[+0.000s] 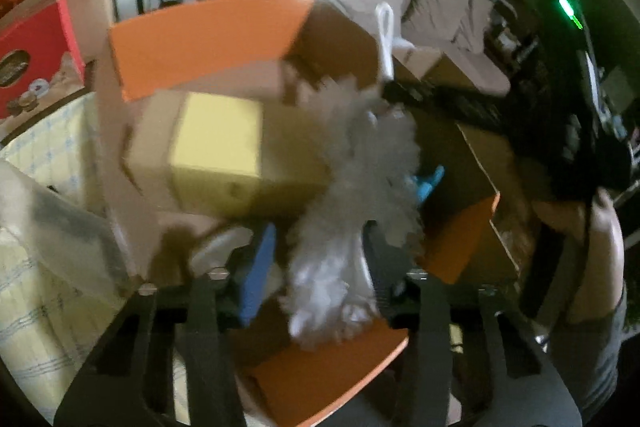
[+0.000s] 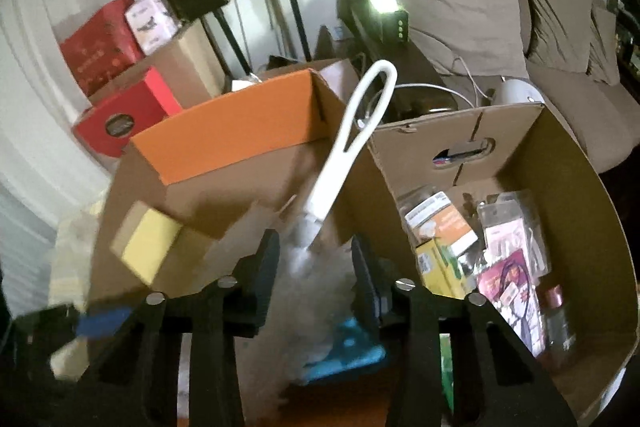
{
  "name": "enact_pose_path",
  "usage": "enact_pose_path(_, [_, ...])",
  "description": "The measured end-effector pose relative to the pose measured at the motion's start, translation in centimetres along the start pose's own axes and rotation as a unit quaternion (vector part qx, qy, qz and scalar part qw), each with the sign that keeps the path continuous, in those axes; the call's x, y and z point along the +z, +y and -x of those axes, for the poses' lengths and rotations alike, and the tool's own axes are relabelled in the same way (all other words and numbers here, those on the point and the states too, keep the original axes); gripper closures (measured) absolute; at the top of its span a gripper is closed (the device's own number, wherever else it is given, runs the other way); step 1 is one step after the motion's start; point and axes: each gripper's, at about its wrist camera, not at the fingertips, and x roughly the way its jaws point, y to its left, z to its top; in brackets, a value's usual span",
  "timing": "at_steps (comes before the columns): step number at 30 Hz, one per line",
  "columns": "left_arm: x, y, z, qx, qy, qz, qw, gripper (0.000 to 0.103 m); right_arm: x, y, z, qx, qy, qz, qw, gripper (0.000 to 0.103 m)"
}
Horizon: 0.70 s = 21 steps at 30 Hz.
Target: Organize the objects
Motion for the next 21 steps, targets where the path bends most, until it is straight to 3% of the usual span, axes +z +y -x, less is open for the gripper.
enact_pose_path(5, [-0.4,-0.9,-1.8,0.000,0.029,-0.013,0.9995,0.075,1.1,0.2,-2.3,-0.006,0.013,0.014,1.000,0.075])
enact_pose_path(14, [-0.9,-1.0,-2.7,-0.020,0.048,-0.002,0.9986,0.075,2.3,3.5,-4.1,0.011,0.018,0.077,0.997,0.083])
enact_pose_path(21, [-1.1,-1.3,-2.3,-0.033,0.049,0.000,0.9983,0.075,2.5,3.9,-7.2,0.004,0.089,0.082,0.993,0.086])
